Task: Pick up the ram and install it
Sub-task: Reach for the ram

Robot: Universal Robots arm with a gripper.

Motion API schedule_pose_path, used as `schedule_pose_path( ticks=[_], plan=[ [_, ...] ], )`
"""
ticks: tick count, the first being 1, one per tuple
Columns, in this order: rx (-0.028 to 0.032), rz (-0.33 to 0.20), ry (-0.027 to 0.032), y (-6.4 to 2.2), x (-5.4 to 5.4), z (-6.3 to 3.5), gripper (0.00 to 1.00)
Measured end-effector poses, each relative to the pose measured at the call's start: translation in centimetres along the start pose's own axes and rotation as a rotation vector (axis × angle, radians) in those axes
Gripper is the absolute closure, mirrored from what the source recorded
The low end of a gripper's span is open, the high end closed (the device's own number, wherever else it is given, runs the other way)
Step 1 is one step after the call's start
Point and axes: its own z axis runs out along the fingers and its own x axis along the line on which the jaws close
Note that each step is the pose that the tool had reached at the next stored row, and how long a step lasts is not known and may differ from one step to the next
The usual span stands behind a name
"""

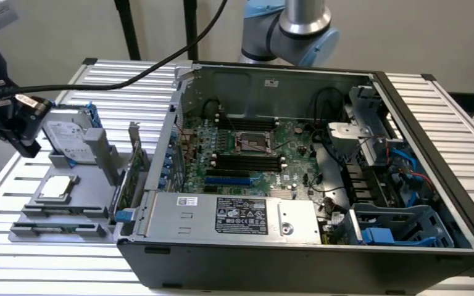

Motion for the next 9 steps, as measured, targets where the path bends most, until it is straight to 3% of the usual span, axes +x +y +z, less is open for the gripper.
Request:
schedule_pose_path(
  ticks=[9],
  plan=[
    [0.0008,0.000,0.0053,-2.22,0.5,0.59,0.89]
  ],
)
